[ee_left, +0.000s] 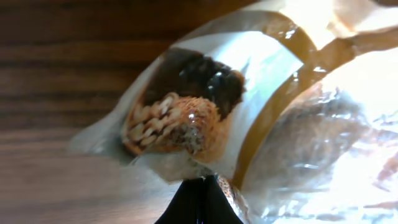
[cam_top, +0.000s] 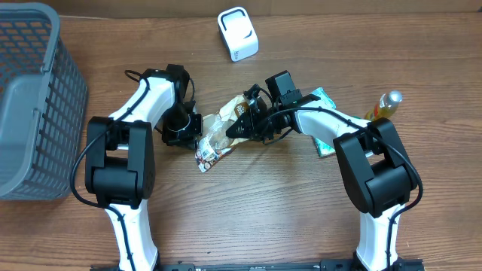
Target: Scan the item barcode
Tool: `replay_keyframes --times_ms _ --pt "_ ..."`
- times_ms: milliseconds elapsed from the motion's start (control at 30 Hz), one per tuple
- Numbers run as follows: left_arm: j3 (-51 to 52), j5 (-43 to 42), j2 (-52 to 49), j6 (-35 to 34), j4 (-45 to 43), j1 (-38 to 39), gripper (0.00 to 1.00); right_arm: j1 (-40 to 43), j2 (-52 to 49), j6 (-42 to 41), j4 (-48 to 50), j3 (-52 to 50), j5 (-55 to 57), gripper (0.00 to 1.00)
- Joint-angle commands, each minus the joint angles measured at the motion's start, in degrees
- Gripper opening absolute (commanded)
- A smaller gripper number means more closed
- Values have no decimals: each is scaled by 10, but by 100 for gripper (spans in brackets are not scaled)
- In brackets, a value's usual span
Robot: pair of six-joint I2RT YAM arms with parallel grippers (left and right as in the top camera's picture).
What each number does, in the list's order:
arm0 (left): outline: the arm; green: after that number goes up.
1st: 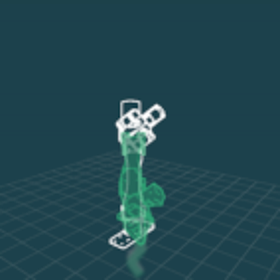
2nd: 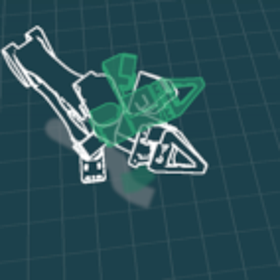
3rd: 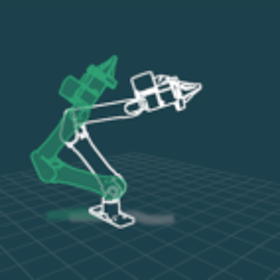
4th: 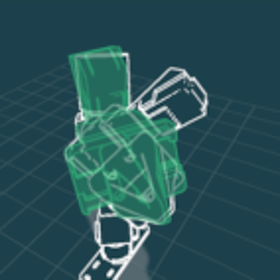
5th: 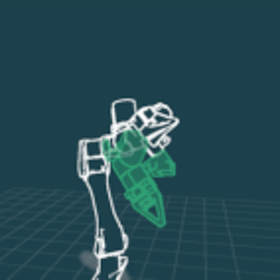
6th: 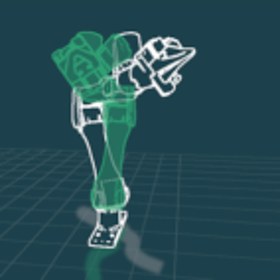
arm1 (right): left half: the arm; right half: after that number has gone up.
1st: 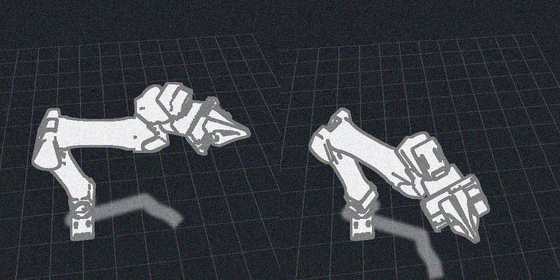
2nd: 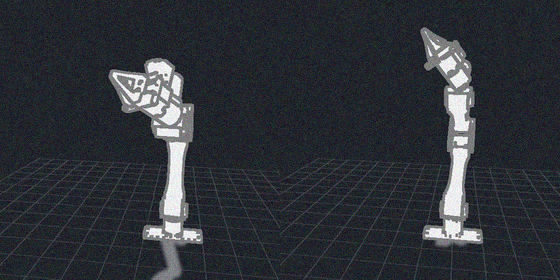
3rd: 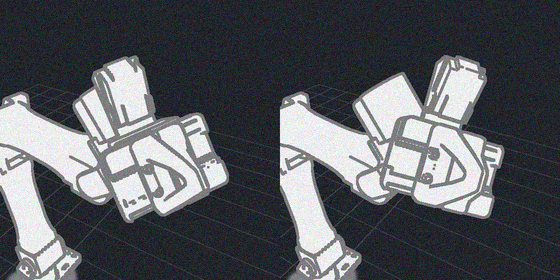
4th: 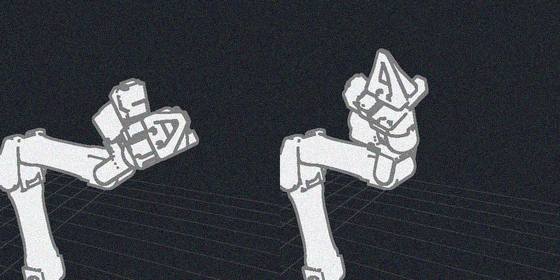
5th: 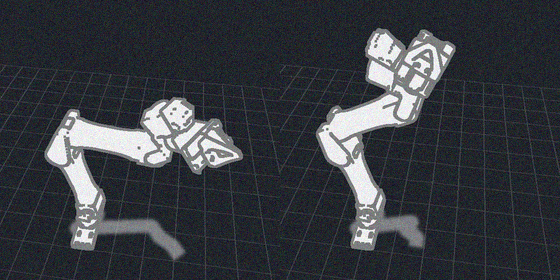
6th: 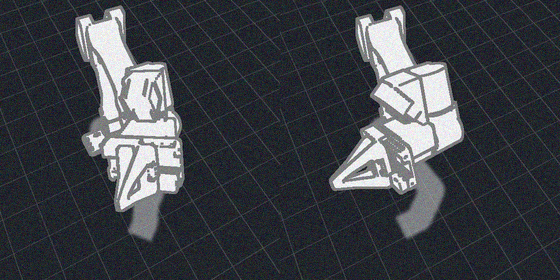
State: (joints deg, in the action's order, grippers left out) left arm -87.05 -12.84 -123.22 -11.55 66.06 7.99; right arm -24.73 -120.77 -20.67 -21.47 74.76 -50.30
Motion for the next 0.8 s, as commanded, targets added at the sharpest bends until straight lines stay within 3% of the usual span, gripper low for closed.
replay_keyframes --times_ms 0,300,533,600,700,767 --pt "-53 8 11 14 20 -24 4 1 24 44 0 -4 -18 16" --pt "-202 -1 50 12 67 -87 4 1 90 89 -34 -4 13 13" --pt "-220 22 53 13 68 -126 47 17 168 181 -121 -4 -41 14" --pt "-219 54 53 13 66 -134 70 28 196 195 -149 -4 -81 14" --pt "-218 91 53 13 54 -143 96 52 238 218 -185 -4 -148 13" --pt "-218 93 53 13 49 -148 99 73 268 238 -218 -4 -186 13"
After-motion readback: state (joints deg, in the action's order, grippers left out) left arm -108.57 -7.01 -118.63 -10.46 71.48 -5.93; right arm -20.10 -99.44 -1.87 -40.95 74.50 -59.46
